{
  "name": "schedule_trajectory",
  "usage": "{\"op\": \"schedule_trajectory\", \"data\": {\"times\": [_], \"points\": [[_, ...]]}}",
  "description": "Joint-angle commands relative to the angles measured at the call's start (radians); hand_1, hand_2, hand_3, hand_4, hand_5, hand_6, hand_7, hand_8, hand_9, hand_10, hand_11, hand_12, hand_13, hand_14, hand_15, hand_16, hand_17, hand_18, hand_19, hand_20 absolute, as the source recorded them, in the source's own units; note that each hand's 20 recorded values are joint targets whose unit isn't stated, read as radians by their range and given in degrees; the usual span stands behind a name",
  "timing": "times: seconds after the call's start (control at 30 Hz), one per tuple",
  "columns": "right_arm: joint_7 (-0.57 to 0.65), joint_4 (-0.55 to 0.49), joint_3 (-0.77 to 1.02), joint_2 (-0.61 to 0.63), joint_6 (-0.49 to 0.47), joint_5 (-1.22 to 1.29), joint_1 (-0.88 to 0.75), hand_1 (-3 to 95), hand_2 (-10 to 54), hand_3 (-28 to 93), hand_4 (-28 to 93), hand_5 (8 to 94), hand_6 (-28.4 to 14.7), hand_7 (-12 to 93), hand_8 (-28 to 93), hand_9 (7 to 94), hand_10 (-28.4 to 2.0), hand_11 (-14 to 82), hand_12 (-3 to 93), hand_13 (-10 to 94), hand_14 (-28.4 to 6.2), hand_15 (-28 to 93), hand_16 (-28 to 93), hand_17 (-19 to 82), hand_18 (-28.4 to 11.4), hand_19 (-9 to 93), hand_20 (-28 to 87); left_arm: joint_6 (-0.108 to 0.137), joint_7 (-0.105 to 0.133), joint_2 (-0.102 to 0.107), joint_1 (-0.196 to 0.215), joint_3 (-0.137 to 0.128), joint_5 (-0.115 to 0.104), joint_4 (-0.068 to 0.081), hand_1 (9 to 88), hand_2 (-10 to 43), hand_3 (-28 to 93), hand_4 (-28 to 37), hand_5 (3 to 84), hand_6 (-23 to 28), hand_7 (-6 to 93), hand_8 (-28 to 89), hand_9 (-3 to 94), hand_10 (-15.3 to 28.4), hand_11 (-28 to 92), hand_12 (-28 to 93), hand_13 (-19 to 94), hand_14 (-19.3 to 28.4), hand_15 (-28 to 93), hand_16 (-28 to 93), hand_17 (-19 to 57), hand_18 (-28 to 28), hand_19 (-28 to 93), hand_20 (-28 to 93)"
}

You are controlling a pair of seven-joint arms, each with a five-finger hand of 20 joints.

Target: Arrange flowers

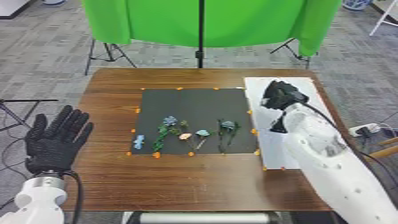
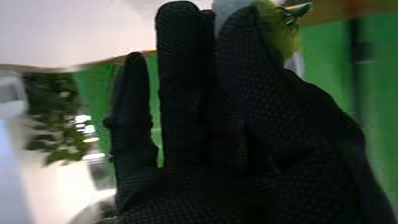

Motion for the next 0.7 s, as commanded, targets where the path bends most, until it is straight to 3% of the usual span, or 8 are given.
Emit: {"op": "schedule_trajectory", "data": {"times": [0.03,0.27,0.47,0.57,0.7], "points": [[-0.025,-0.226,0.037,-0.005,-0.063,-0.02,-0.203,66.0,-9.5,60,-28,71.5,3.0,16,-3,78.6,-8.9,3.6,28.9,69,-4.8,21,41,28,-18.2,71,40,-0.011,-0.006,-0.02,0.032,0.007,0.002,0.002,28.0,13.7,68,-28.3,50.9,9.6,10.3,-9,45.5,14.5,20,11,39,14.1,32,-5,-4.1,14.0,37,15],[-0.014,-0.261,0.006,-0.04,-0.062,-0.033,-0.263,64.7,-9.5,62,-28,70.0,2.7,15,-5,74.2,-9.5,8.5,23.2,68,-5.0,22,40,27,-18.7,72,39,0.001,0.003,-0.022,0.038,-0.007,0.005,0.0,28.1,13.7,68,-28.3,50.9,9.7,10.0,-9,45.4,14.6,20,11,39,14.1,32,-5,-4.2,14.0,37,15],[0.015,-0.25,-0.013,-0.052,-0.053,-0.049,-0.266,64.4,-9.5,62,-28,67.9,2.5,15,-11,71.0,-10.3,11.8,19.3,68,-5.0,23,40,27,-18.8,72,38,-0.001,-0.007,-0.023,0.017,0.009,0.005,0.007,28.0,13.6,68,-28.3,50.8,9.7,10.1,-9,45.4,14.6,20,11,39,14.1,32,-5,-4.2,14.1,37,15],[0.017,-0.266,0.0,-0.042,-0.053,-0.05,-0.281,62.7,-9.5,65,-28,63.6,0.7,15,-13,65.2,-11.7,13.4,15.4,65,-5.7,25,38,27,-19.1,73,37,0.008,-0.018,-0.024,0.025,-0.001,0.021,0.004,28.1,13.6,68,-28.3,50.8,9.7,10.1,-9,45.4,14.6,20,11,39,14.2,32,-5,-4.2,14.1,37,15],[0.04,-0.307,0.023,-0.031,-0.054,-0.041,-0.314,57.6,-9.5,72,-28,59.1,-1.0,14,-12,60.1,-12.3,13.0,14.7,61,-7.1,32,31,26,-19.3,75,36,0.012,-0.007,-0.029,0.04,-0.014,0.011,-0.002,28.1,13.6,68,-28.3,50.8,9.7,10.1,-9,45.4,14.7,20,11,39,14.2,32,-5,-4.3,14.3,37,15]]}}
